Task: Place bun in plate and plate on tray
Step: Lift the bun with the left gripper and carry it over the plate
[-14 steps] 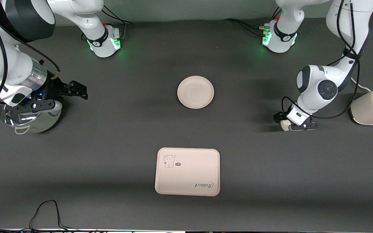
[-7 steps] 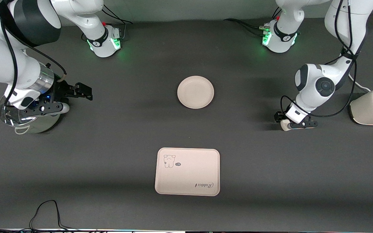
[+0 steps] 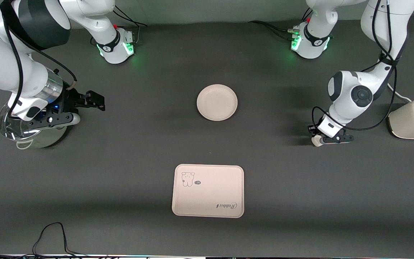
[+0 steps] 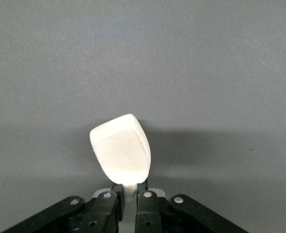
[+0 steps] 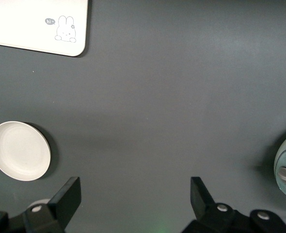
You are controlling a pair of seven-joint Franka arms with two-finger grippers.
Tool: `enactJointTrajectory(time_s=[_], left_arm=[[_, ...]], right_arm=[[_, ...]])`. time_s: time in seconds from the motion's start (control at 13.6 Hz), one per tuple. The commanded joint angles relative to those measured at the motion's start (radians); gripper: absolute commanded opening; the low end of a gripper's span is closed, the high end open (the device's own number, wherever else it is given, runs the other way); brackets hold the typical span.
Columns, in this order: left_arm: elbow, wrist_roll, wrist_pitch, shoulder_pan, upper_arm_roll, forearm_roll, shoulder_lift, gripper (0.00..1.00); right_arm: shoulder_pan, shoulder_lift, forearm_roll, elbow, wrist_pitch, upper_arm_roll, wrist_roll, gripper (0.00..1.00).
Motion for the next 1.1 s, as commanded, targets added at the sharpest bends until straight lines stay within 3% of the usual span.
enactJointTrajectory(time_s=[0.0,0.22,0.37,0.66,0.81,1.03], left_arm=[[0.034,-0.014,-0.146,-0.011,-0.001,0.003,-0.098,0.0],[0.099,-0.017,-0.308,-0.013,-0.004,0.003,-0.164,0.0],[0.181,-0.019,-0.487,-0.019,-0.008,0.003,-0.22,0.0],[0.433,-0.036,-0.888,-0.045,-0.036,0.0,-0.257,0.0],[0.53,-0.138,-1.008,-0.047,-0.109,-0.018,-0.257,0.0],[0.58,-0.36,-1.033,-0.047,-0.267,-0.052,-0.256,0.0]], right_arm=[[0.006,0.014,0.022,0.024,-0.013,-0.005,0.016,1.0],[0.012,0.017,0.024,0.027,-0.008,-0.005,0.016,1.0],[0.012,0.021,0.024,0.027,-0.002,-0.005,0.016,1.0],[0.01,0.02,0.036,0.022,-0.004,-0.007,0.014,1.0],[0.01,0.018,0.036,0.019,-0.01,-0.007,0.014,1.0],[0.01,0.018,0.036,0.017,-0.012,-0.008,0.013,1.0]])
